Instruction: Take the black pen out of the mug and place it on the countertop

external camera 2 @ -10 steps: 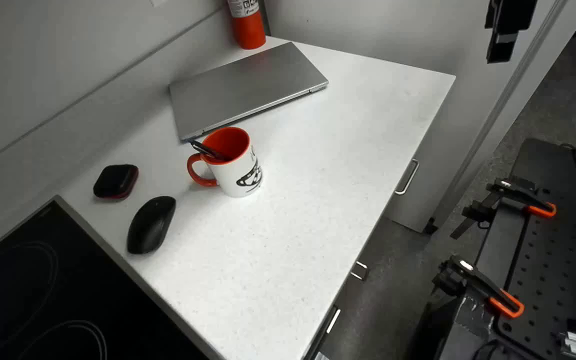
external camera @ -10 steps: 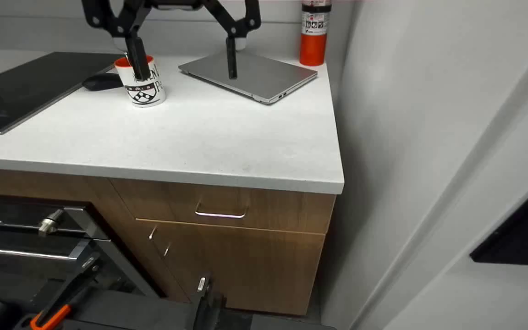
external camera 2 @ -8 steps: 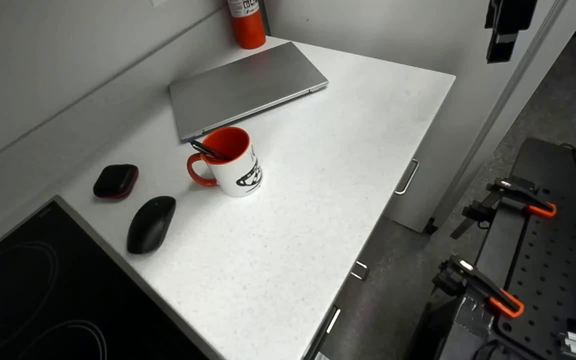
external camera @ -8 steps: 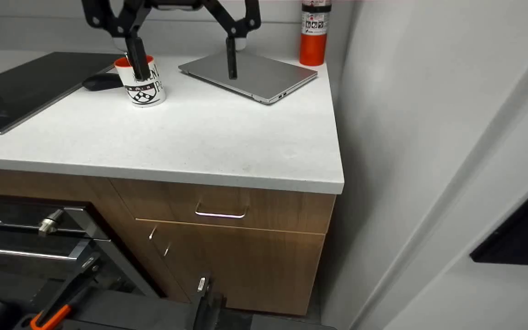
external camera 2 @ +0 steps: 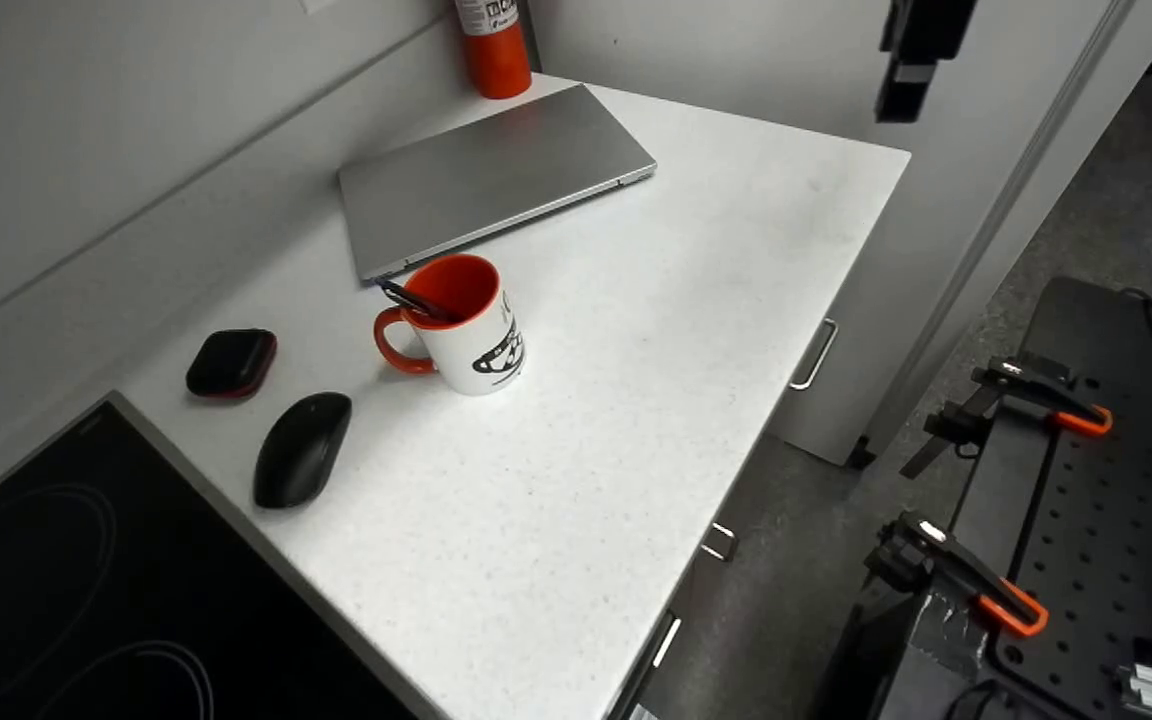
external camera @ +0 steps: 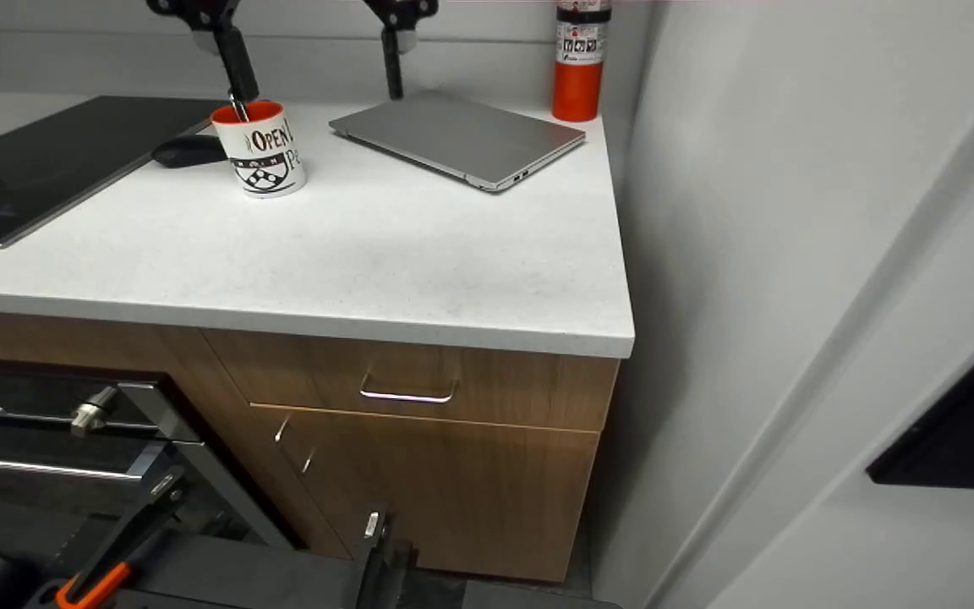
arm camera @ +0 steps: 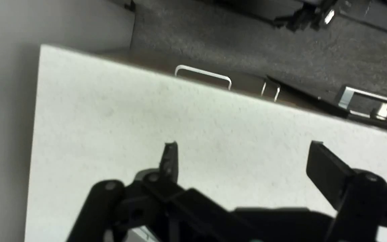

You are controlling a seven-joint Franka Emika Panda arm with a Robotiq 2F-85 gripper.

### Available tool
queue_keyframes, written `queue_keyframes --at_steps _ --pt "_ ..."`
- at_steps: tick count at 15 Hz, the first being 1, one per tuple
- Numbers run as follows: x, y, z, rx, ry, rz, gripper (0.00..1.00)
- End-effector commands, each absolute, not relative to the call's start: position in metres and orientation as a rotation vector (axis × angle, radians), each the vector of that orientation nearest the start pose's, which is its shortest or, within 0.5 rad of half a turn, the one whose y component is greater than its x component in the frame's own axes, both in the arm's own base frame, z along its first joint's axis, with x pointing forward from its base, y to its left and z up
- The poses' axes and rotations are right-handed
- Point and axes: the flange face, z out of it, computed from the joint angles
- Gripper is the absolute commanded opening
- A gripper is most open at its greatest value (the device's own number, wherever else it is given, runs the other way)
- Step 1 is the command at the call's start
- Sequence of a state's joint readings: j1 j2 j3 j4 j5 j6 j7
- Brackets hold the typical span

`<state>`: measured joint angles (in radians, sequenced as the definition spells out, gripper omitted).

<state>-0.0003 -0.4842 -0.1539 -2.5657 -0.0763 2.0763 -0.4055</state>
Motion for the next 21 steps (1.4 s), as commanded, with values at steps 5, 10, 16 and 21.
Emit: queue_keyframes --at_steps 5,10,16,21 --pt "0.452 0.052 0.466 -3.044 -0.621 -0.449 1.0" --pt "0.447 0.052 0.463 -3.058 -0.653 -0.418 1.0" --pt "0.479 0.07 0.447 -3.002 -0.628 -0.502 1.0" --pt "0.525 0.114 0.417 -2.919 -0.637 -0.588 1.0"
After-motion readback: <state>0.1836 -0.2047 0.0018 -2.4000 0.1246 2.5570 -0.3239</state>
